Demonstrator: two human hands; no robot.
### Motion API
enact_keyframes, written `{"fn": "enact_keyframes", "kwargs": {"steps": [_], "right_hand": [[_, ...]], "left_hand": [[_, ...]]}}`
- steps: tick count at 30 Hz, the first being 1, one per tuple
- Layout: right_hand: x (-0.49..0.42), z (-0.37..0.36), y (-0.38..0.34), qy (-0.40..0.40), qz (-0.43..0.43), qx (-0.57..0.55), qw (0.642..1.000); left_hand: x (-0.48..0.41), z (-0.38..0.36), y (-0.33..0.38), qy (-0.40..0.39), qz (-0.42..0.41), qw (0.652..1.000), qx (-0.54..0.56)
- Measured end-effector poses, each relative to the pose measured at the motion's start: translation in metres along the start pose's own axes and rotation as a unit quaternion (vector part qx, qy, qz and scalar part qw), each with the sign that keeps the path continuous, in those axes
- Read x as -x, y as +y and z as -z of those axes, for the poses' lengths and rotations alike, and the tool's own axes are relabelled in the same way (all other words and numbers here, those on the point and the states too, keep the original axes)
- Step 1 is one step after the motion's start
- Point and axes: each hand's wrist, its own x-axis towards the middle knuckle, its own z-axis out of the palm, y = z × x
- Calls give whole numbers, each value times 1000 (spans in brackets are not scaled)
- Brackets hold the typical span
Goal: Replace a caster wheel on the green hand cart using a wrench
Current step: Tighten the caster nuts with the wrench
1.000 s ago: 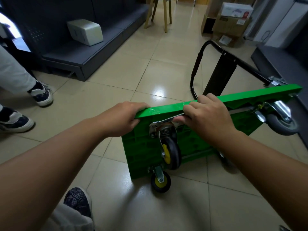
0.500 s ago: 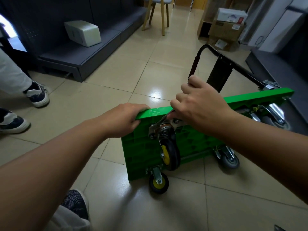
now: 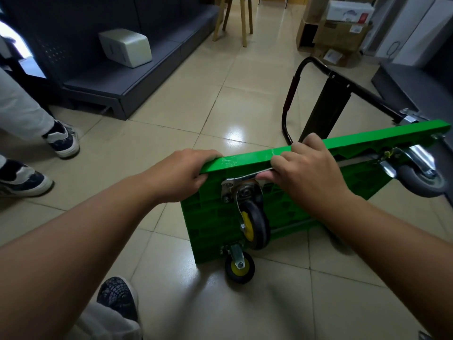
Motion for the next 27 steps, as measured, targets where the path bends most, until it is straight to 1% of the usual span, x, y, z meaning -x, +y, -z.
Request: {"fn": "enact_keyframes", "kwargs": {"steps": [3, 6, 7, 9, 12, 13, 14, 15, 16, 17, 18, 19, 20, 21, 22, 24, 26, 27], "right_hand": [[4, -7, -5, 39, -17, -17, 999], [10, -11, -11, 72, -66, -31, 995], [12, -10, -13, 72, -76, -37, 994], [11, -6, -16, 55, -81, -44, 994], [7, 10, -13, -33, -89, -60, 994], [11, 17, -13, -49, -107, -66, 991], [18, 26, -15, -43, -143, -78, 986], [29, 35, -22, -26, -201, -101, 974], [43, 44, -35, -14, -265, -143, 953], [58, 52, -56, -24, -320, -203, 925], [74, 58, -84, -56, -361, -279, 888], [89, 61, -116, -102, -393, -360, 840], [101, 62, -150, -149, -423, -429, 784], [108, 60, -179, -184, -448, -477, 734], [108, 56, -202, -199, -469, -503, 698], [97, 37, -225, -170, -517, -544, 639], [81, 17, -235, -103, -579, -584, 559], [72, 6, -236, -68, -616, -586, 521]], "left_hand": [[2, 0, -1, 3, 2, 1000, 2], [3, 1, 1, 9, 10, 1000, 6], [3, 1, 2, 7, 13, 1000, 7], [3, 4, 3, 4, 22, 1000, 8], [4, 5, 7, -12, 23, 1000, 14], [5, 4, 9, -16, 24, 999, 18], [5, 3, 9, -15, 26, 999, 20], [6, 3, 8, -13, 28, 999, 19], [5, 2, 7, -9, 30, 999, 19], [4, 2, 7, -6, 32, 999, 17], [3, 2, 6, -7, 33, 999, 16], [2, 2, 6, -7, 33, 999, 15], [1, 2, 6, -7, 34, 999, 15], [0, 2, 6, -8, 35, 999, 16], [0, 2, 5, -9, 36, 999, 16], [-2, 2, 5, -7, 32, 999, 16], [-1, 1, 4, 0, 34, 999, 22], [-1, 0, 4, 2, 35, 999, 23]]}}
